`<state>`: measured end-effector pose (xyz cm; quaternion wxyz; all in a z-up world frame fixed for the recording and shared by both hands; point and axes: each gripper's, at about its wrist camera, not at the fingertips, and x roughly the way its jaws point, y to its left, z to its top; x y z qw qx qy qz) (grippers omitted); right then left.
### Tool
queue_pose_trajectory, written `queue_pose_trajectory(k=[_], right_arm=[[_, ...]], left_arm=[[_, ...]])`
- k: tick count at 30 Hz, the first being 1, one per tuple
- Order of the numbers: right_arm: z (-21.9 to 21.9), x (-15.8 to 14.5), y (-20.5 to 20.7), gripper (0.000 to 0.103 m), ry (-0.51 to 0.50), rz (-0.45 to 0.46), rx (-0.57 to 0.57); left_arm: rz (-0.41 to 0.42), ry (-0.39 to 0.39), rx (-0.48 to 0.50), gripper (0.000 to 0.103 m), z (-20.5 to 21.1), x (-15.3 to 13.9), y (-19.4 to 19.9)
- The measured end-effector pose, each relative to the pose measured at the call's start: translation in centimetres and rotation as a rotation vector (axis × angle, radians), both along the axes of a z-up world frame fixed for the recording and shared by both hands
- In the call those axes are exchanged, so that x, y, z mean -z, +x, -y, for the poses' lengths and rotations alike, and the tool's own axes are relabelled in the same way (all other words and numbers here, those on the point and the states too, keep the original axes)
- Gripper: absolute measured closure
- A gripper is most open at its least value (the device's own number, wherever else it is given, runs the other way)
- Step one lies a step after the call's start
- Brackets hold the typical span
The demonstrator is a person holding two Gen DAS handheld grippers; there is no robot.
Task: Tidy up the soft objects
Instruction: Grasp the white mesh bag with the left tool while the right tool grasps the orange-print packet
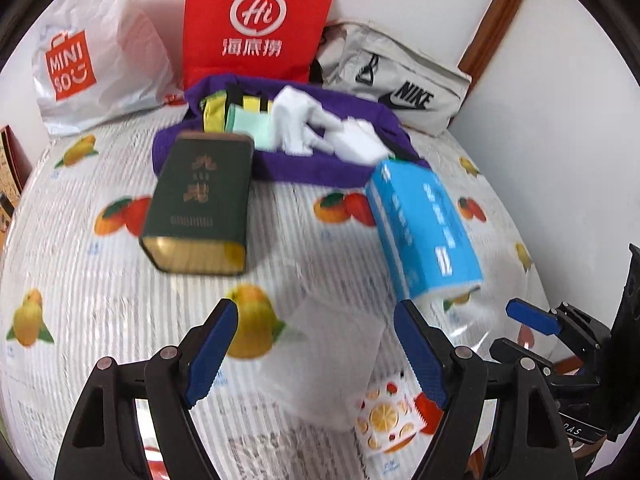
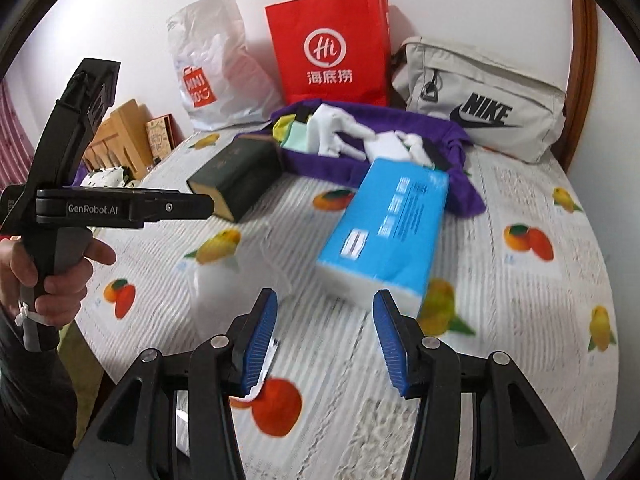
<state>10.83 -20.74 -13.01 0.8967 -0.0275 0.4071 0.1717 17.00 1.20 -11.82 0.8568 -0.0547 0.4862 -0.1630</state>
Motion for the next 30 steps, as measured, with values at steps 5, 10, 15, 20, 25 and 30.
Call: queue_pose_trajectory(k=[5, 10, 15, 20, 25, 30], right_arm=[[-0.1, 1.2, -1.2, 0.053, 0.014, -0.016, 0.009], [0.2, 2.3, -1.9, 0.053, 0.034, -0.035, 0.03], [0.5, 3.2, -2.3, 0.053, 0.029, -0.055, 0.041], [0.4, 4.0, -2.3, 0.053, 0.02, -0.071, 0.035], [0.5, 4.6, -2.4, 0.053, 0.03, -0.083, 0.027], [0.6, 5.8, -2.8, 0.053, 0.044, -0.112, 0.024]], left_arm=[[-0.031, 0.016, 0.015, 0.024, -0.1, 2.5, -0.6], [-0.036, 0.004, 0.047, 0.024, 0.1, 4.9, -0.7], [-0.039, 0.043, 0.124, 0.021, 2.4, 6.1, -0.6], [-0.01, 0.146, 0.195, 0.008, 5.0, 7.1, -0.9], [0.015, 0.218, 0.204, 0.001, 6.3, 7.7, -1.1], [0.033, 0.239, 0.178, 0.001, 6.6, 7.9, -0.8]])
